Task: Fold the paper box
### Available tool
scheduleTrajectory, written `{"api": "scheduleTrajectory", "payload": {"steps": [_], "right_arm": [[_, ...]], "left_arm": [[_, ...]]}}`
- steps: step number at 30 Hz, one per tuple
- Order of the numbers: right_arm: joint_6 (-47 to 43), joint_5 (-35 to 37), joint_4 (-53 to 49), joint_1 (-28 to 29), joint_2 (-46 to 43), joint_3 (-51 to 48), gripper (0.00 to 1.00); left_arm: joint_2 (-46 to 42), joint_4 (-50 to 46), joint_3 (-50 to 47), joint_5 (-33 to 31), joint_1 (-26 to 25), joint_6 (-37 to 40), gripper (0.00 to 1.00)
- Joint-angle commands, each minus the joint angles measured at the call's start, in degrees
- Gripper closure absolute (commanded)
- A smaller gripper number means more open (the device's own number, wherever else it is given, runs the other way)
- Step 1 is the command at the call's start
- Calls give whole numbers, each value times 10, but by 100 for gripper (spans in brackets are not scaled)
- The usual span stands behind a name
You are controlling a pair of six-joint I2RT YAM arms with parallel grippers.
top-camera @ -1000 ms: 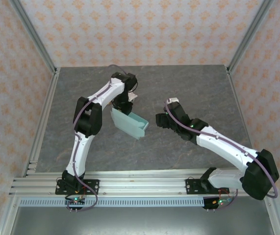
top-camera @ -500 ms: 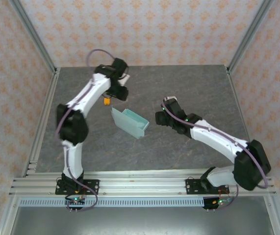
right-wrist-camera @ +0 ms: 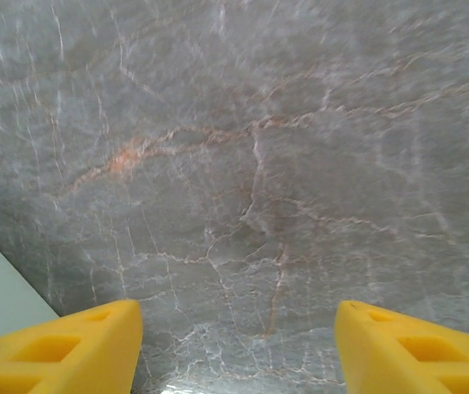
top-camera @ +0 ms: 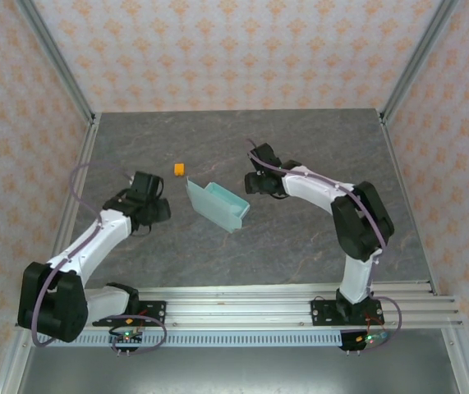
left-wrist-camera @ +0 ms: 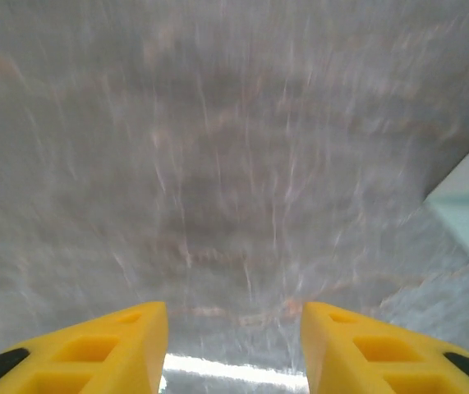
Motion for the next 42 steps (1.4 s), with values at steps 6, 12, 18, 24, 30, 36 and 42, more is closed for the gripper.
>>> {"api": "scheduleTrajectory", "payload": {"steps": [6, 12, 18, 24, 30, 36, 42], "right_arm": [[-30, -23, -65, -2, 28, 15, 39], [-29, -61, -52, -1, 17, -9, 42], [-24, -95, -37, -1, -4, -42, 43], [-6, -128, -4, -1, -42, -86, 45], [41, -148, 59, -1, -82, -148, 45], [98, -148, 136, 18, -105, -203, 47], [92, -99, 121, 31, -147, -221, 47]], "left_arm": [[88, 205, -33, 65, -84, -101, 67], [164, 269, -14, 77, -97, -110, 71], [211, 287, 17, 75, -97, -107, 71], [250, 288, 62, 71, -97, -97, 71], [314, 287, 136, 94, -97, -85, 71], [386, 256, 235, 106, -96, -50, 69], [423, 231, 307, 85, -58, -19, 65]]}}
